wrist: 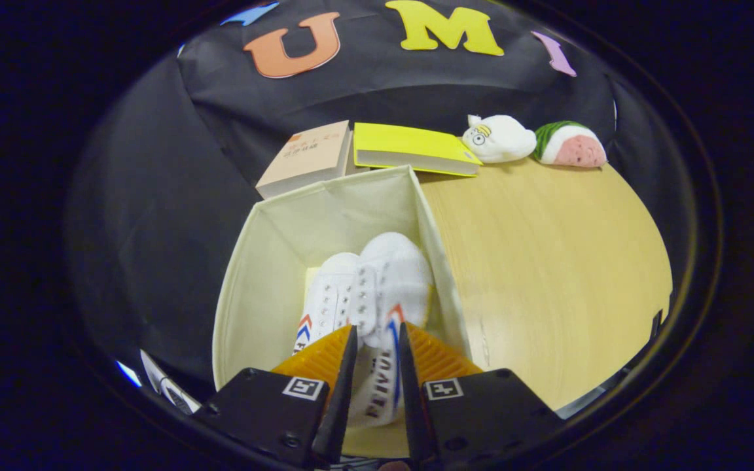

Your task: Open the storage box then place both shoes into the box .Put the left shoe in first, then the right shoe, with the right side of both shoes facing outward in a uniform manner.

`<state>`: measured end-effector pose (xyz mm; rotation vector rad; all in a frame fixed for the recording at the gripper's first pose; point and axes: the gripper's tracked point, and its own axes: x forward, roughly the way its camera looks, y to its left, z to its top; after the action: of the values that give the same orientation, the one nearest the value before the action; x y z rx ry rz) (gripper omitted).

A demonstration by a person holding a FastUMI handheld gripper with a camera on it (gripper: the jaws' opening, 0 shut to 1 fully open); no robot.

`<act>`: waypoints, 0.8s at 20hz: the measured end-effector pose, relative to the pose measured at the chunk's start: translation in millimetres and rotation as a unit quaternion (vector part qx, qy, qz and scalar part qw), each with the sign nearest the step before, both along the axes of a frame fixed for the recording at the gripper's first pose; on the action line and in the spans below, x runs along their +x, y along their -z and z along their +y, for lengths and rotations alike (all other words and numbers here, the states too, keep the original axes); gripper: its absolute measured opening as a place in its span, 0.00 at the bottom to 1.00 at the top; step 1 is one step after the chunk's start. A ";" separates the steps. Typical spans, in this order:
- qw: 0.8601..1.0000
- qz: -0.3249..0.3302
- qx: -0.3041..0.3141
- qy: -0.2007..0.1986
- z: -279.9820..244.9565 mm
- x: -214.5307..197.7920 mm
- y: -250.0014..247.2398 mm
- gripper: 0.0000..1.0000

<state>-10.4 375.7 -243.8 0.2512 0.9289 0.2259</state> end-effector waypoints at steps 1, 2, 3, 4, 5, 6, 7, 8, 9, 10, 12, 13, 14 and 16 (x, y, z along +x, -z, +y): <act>1.000 -0.011 0.000 -0.002 -2.0 1.1 -5.6 0.49; 1.000 -0.021 0.002 -0.005 -3.4 0.7 -12.8 0.55; 0.999 -0.035 -0.004 -0.005 -9.6 2.2 -20.6 0.62; 0.998 -0.054 -0.007 -0.005 -14.3 4.0 -30.0 0.62; 0.997 -0.074 -0.011 -0.006 -18.7 5.9 -39.4 0.69; 0.995 -0.095 -0.016 -0.009 -24.3 7.2 -49.1 0.69; 0.993 -0.117 -0.024 -0.011 -30.9 8.6 -60.1 0.70; 0.989 -0.143 -0.031 -0.012 -38.5 10.7 -72.4 0.70; 0.985 -0.167 -0.038 -0.013 -46.0 11.4 -84.8 0.70; 0.982 -0.185 -0.044 -0.014 -53.3 10.0 -95.1 0.70; 0.972 -0.224 -0.067 -0.011 -72.2 10.7 -116.2 0.70; 0.967 -0.244 -0.078 -0.007 -82.6 12.0 -127.4 0.70; 0.959 -0.267 -0.092 0.000 -92.7 14.7 -139.5 0.70; 0.946 -0.307 -0.107 0.008 -108.8 14.7 -163.6 0.70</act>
<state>4.3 266.9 -80.2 -0.0209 0.3257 0.1705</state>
